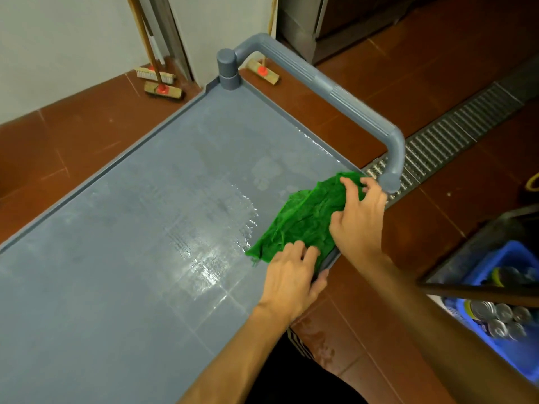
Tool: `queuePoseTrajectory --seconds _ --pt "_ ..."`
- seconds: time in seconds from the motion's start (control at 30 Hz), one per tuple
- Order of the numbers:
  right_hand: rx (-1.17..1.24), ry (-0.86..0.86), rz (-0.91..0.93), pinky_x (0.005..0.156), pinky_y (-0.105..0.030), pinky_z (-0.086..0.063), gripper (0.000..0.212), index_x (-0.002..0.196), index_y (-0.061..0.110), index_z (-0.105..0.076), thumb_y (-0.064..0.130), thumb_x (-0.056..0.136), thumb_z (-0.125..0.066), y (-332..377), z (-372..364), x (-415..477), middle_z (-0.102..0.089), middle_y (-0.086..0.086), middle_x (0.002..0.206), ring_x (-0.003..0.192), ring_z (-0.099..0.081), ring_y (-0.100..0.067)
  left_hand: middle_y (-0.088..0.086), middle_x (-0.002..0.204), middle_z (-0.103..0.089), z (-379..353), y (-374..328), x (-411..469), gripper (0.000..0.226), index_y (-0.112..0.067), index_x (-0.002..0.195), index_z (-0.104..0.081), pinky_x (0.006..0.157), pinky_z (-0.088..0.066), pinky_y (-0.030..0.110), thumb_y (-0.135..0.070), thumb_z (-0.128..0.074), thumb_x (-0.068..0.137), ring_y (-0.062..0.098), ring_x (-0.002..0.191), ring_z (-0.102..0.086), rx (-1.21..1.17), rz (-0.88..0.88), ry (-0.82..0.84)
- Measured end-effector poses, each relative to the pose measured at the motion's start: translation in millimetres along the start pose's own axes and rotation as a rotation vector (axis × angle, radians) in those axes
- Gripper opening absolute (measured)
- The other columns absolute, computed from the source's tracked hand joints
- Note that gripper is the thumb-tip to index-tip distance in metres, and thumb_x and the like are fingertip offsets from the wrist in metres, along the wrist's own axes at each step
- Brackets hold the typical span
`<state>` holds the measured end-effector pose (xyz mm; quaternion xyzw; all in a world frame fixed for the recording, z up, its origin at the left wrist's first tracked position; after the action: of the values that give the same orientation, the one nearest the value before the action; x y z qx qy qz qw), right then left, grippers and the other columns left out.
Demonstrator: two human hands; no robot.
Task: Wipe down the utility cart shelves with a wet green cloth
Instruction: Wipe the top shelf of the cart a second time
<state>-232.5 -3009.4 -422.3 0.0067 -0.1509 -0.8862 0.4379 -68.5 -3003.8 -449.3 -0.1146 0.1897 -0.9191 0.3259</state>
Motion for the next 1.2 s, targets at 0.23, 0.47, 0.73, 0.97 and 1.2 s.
queuePoseTrajectory --seconds 0.23,0.47,0.73,0.97,1.2 --pt "-0.101 0.125 -0.155 0.105 -0.053 -0.034 0.086 0.145 0.004 -0.036 0.054 0.081 -0.061 15 -5 -27 -0.031 -0.026 0.146 0.131 -0.032 -0.044 0.010 0.111 -0.054 -4 17 17 0.054 -0.015 0.111 -0.062 0.075 -0.047 0.040 -0.059 -0.059 0.080 0.031 0.094 -0.054 0.014 0.078 0.004" --pt "-0.011 0.364 -0.202 0.118 -0.047 -0.021 0.106 0.154 0.001 0.006 0.057 0.090 -0.056 8 -27 -14 0.000 -0.032 0.158 0.147 -0.006 -0.046 0.020 0.166 -0.008 16 117 60 0.073 -0.025 0.158 -0.024 0.117 -0.012 0.061 -0.063 -0.030 0.096 0.042 0.151 -0.009 0.222 0.320 0.157" --pt "-0.131 0.230 -0.158 0.116 -0.051 -0.025 0.099 0.152 -0.006 -0.015 0.050 0.085 -0.061 9 -42 1 -0.026 -0.035 0.150 0.140 -0.025 -0.049 0.012 0.168 -0.001 16 145 59 0.084 -0.036 0.159 -0.013 0.116 -0.015 0.063 -0.077 -0.014 0.086 0.036 0.153 -0.004 0.268 0.325 0.247" --pt "-0.153 0.173 -0.061 0.114 -0.051 -0.030 0.082 0.147 -0.005 -0.031 0.037 0.084 -0.063 15 -58 27 -0.039 -0.031 0.143 0.136 -0.035 -0.047 0.012 0.168 0.002 8 149 51 0.081 -0.035 0.159 -0.013 0.116 -0.010 0.066 -0.076 -0.015 0.090 0.036 0.154 0.000 0.241 0.291 0.185" --pt "-0.135 0.194 0.065 0.117 -0.047 -0.030 0.080 0.149 -0.003 -0.028 0.034 0.089 -0.066 52 -75 81 -0.037 -0.026 0.148 0.139 -0.032 -0.041 0.013 0.168 0.002 1 152 50 0.075 -0.033 0.160 -0.011 0.117 -0.008 0.067 -0.069 -0.016 0.094 0.037 0.154 0.003 0.265 0.274 0.183"
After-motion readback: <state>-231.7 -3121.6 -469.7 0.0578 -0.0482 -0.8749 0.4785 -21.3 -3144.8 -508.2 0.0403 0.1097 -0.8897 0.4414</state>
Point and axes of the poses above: each hand's wrist, its own x-axis towards the middle knuckle, its own z-axis out of the back of the hand, y = z × x, the point moved 5 cm from there along x, towards the middle knuckle
